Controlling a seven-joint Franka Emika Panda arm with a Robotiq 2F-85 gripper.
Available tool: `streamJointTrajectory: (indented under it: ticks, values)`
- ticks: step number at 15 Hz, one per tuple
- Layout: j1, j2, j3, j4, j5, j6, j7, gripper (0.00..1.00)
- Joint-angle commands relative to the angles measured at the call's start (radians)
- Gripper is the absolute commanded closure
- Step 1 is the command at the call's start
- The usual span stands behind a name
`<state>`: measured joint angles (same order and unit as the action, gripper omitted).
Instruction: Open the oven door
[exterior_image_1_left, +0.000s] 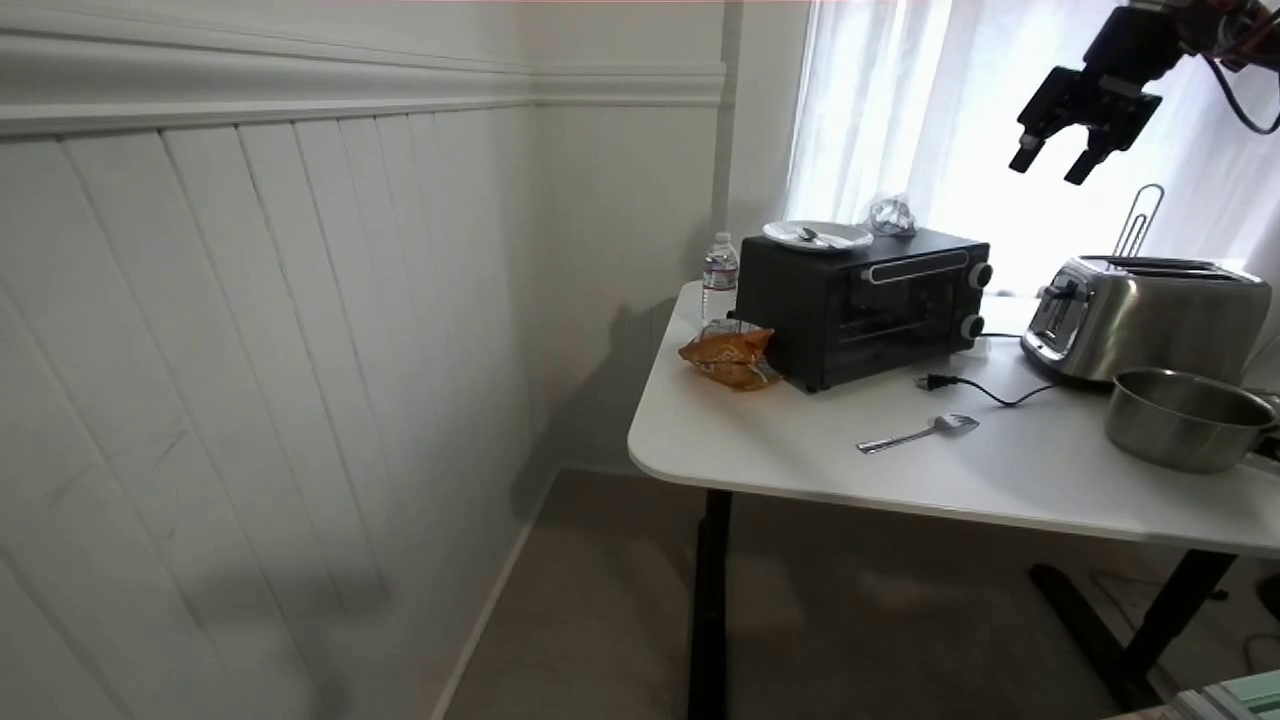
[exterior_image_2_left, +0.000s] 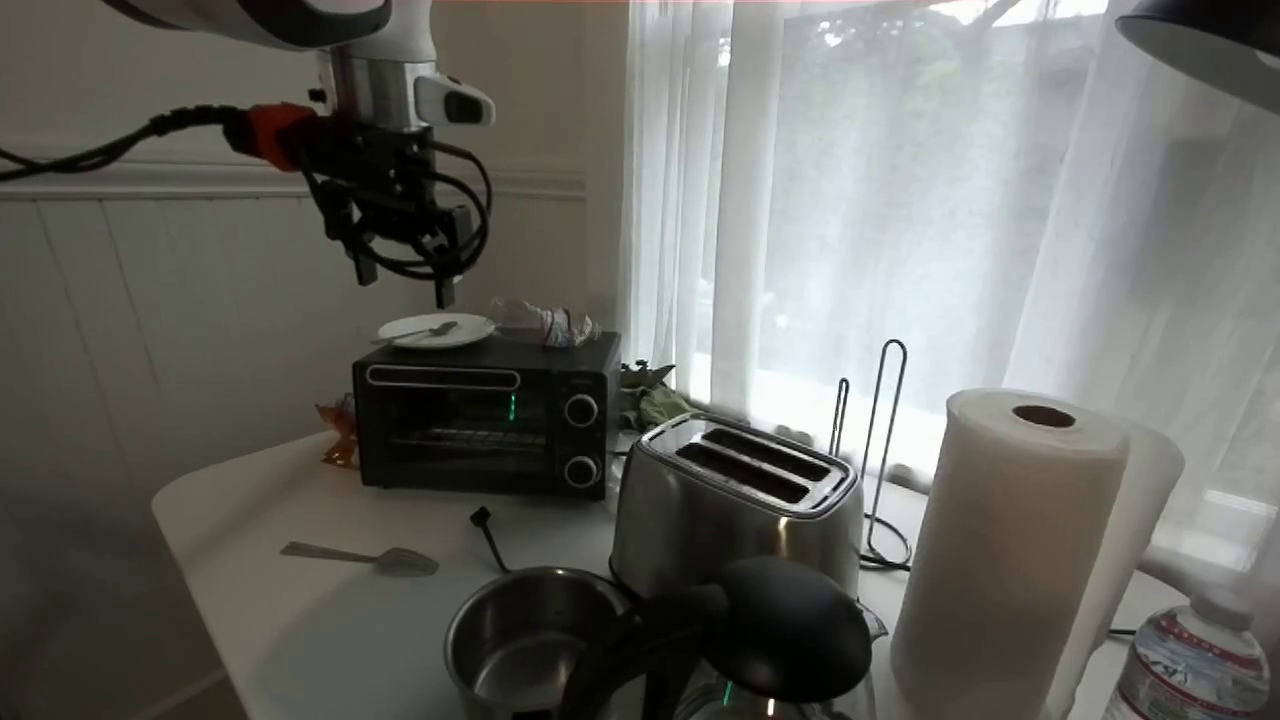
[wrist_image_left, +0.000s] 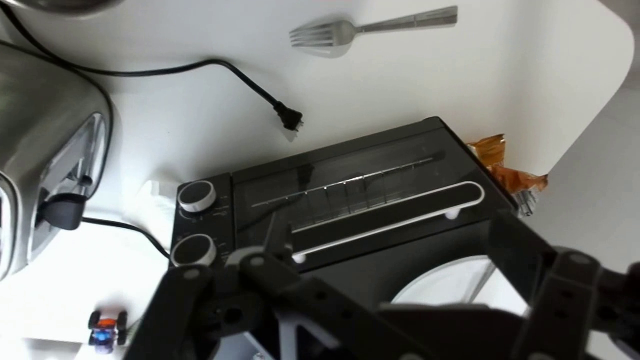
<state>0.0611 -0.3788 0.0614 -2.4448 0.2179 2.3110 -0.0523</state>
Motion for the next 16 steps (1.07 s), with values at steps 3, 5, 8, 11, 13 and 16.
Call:
streamJointTrajectory:
  ticks: [3,5,8,11,13,16]
  values:
    - [0.021,0.004,-0.010,0.002,-0.006,0.001,0.010,0.00]
    - [0.018,0.005,-0.019,0.002,-0.005,0.001,0.008,0.00]
    - [0.018,0.005,-0.019,0.002,-0.005,0.001,0.008,0.00]
    - [0.029,0.039,0.005,0.003,-0.007,0.048,0.027,0.00]
    - [0.044,0.063,0.034,0.001,-0.014,0.095,0.048,0.00]
    - [0.052,0.126,0.070,0.012,-0.031,0.185,0.100,0.00]
